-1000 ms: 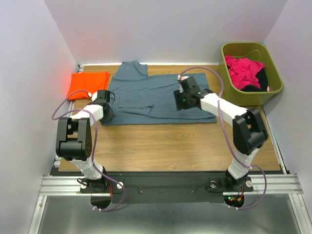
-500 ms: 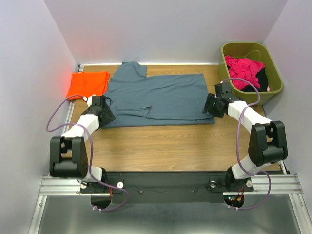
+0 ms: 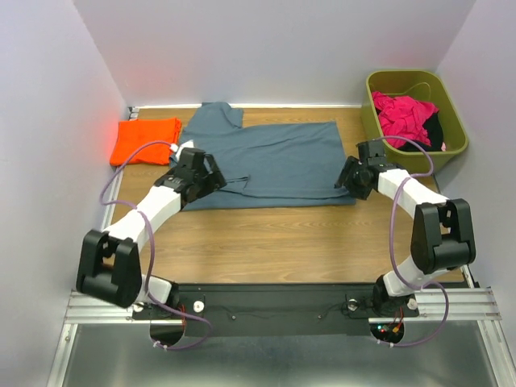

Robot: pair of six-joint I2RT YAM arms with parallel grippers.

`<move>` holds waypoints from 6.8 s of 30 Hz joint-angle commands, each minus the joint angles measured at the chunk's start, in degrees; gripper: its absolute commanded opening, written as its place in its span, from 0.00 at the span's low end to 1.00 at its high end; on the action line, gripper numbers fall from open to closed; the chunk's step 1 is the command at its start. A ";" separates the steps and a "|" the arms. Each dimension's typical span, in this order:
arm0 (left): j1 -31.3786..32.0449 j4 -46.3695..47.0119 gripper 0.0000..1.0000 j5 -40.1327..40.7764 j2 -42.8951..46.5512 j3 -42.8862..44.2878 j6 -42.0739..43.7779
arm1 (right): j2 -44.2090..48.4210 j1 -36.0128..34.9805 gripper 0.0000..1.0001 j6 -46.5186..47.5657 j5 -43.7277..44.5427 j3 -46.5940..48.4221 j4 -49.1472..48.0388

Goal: Fold and stack the t-shirts
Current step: Fold the tshirt

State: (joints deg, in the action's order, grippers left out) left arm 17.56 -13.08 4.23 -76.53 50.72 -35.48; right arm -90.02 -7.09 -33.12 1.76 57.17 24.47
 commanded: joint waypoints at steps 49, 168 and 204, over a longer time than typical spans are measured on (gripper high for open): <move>12.49 -2.74 0.63 -3.09 -24.89 17.66 -7.14 | -9.12 0.33 0.30 -1.24 0.52 7.26 -7.68; -6.13 -6.08 0.79 6.14 -19.18 22.32 5.50 | -19.57 -17.69 0.49 29.96 -14.68 31.58 -7.33; -7.46 -7.04 0.15 7.81 -32.98 29.52 9.64 | -40.67 -28.77 0.45 37.43 -20.48 52.08 -7.33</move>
State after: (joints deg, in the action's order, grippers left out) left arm 10.37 -19.53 11.03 -110.15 76.64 -25.98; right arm -130.43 -35.35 3.22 -17.26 105.86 18.87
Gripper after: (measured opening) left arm 0.160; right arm 0.449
